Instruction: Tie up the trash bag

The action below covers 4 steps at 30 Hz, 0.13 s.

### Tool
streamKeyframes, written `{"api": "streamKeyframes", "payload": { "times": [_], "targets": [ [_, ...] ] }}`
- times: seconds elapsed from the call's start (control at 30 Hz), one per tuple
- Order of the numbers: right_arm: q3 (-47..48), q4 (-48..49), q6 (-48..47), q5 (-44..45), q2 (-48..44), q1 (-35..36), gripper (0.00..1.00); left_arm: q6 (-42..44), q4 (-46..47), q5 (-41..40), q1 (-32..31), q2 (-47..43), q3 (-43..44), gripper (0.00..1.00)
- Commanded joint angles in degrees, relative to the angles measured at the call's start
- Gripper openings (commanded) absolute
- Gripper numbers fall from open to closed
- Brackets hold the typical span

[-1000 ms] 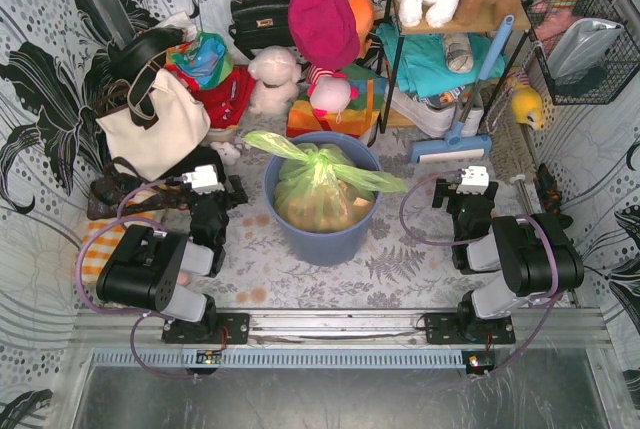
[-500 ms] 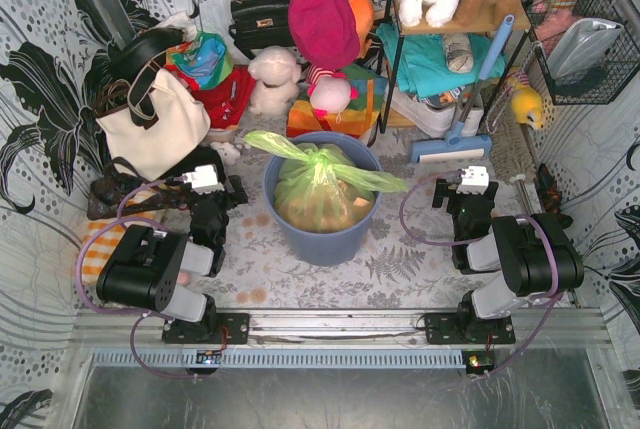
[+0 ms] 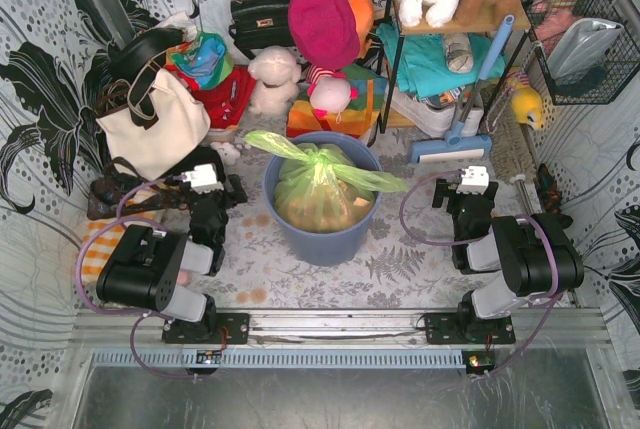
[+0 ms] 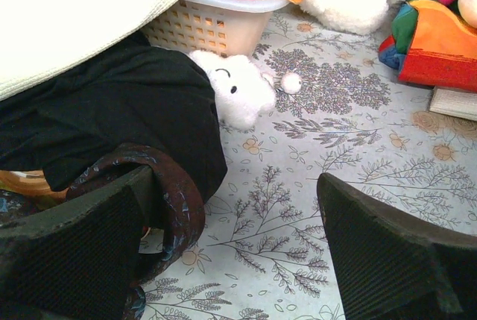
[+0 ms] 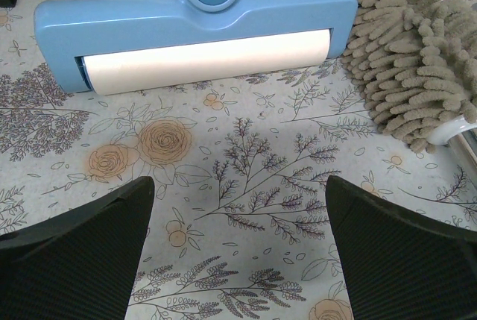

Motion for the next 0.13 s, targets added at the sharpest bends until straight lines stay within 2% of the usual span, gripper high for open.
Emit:
{"api": "streamKeyframes", "payload": {
  "times": [0.0, 0.1],
  "targets": [
    [1.0, 2.6, 0.1, 0.7, 0.2, -0.4, 0.97, -0.6, -0.1, 1.6, 0.9, 0.3, 2.4, 0.98],
    [0.9, 2.6, 0.1, 0.6, 0.2, -0.4, 0.97, -0.5, 0.6, 2.2, 1.3, -0.1, 1.6, 0.98]
  ]
}}
